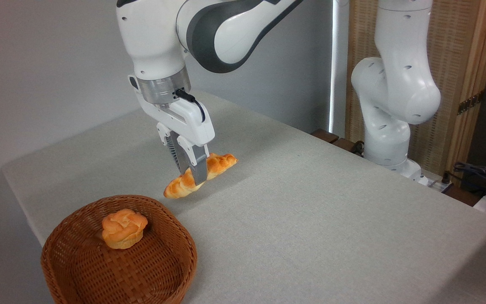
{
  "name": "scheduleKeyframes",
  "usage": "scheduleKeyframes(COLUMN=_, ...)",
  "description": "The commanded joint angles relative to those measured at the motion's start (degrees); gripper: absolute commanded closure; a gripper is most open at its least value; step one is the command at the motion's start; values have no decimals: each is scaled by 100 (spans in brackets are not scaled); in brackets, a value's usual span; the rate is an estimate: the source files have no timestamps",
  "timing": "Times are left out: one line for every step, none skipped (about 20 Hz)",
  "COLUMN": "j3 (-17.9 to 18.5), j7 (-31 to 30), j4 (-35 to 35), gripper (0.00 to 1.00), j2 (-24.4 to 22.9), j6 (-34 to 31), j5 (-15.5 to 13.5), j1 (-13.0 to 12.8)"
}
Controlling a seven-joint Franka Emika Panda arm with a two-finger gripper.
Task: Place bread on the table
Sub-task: 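Open the gripper to release the croissant and raise it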
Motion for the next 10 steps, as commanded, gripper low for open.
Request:
scheduleKeyframes(j3=47, j7=-1, j4=-106, gripper=0, j2=-137, j6=-7, j5=-14, j1=-87)
scheduleKeyframes(j3=47, j7=-1, j4=-106, gripper=0, j2=-137, j6=-6, j5=-13, j1=-87)
scheduleKeyframes(j3=39, j7=-10, j4=-98, gripper=0, j2=-137, j6=-15, j5=-13, j1=-87)
scheduleKeyframes(j3=39, j7=-10, j4=-98, gripper=0, j2=-128, j6=-15, j5=-13, j1=-87)
scheduleKeyframes(j3=39, j7=-10, j4=-98, gripper=0, j2=-119, j6=-7, j5=-13, j1=-87)
scheduleKeyframes(j3=30, j7=-1, j4=-98, gripper=0, j2=-119, j6=11, j5=-5, j1=-121)
scheduleKeyframes(j3=30, j7=8, j4=-89, gripper=0, j2=-128, j6=46, j5=13, j1=-130)
scheduleKeyframes(j3=39, j7=8, j4=-63, gripper=0, j2=-128, j6=90, j5=13, j1=-131)
scheduleKeyframes(j3=65, j7=-10, j4=-36, gripper=0, j2=-128, j6=203, j5=13, j1=-122)
scheduleKeyframes(j3=82, j7=-19, j4=-27, gripper=0, j2=-137, j6=300, j5=13, j1=-122)
